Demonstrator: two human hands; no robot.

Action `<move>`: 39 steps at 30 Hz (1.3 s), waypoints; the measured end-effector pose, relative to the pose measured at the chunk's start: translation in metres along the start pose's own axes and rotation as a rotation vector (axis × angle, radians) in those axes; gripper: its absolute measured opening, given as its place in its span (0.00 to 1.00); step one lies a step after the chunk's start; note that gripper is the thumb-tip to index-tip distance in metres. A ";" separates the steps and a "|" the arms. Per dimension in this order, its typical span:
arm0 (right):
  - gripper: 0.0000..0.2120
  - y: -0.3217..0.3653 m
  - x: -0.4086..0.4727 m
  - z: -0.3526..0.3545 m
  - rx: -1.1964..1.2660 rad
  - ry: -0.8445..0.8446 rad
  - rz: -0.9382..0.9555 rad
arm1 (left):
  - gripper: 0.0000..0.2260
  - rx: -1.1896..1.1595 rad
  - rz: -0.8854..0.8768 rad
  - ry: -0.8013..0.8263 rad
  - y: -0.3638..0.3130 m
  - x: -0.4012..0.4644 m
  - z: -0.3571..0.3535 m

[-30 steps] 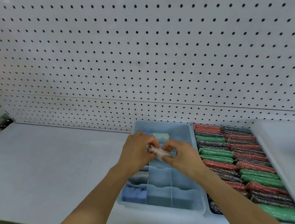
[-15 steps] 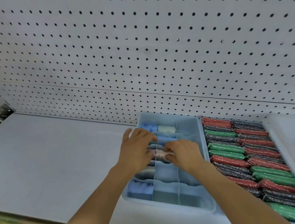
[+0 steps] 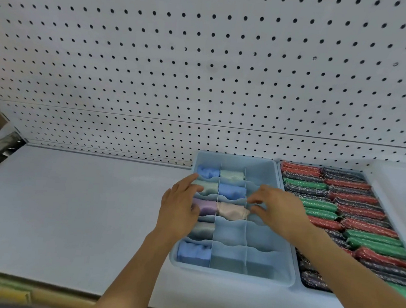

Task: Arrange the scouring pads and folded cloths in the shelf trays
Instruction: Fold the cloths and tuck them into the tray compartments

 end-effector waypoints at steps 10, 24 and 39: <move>0.07 0.020 0.022 -0.030 -0.076 0.176 -0.071 | 0.19 0.003 0.016 -0.011 0.000 0.001 -0.002; 0.14 0.013 -0.009 -0.008 -0.138 0.106 0.063 | 0.15 0.275 -0.237 0.133 -0.054 -0.005 -0.012; 0.03 -0.278 -0.095 0.097 0.436 -0.455 -0.644 | 0.22 -0.073 -0.386 0.033 -0.183 0.039 -0.035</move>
Point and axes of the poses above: each hand's wrist, its own x-axis towards the middle knuckle, its own z-axis out of the back of the hand, y = z × x, the point moved 3 cm from there along x, towards the middle knuckle, and after that the axes turned 6 degrees about -z, right-handed, at the moved point
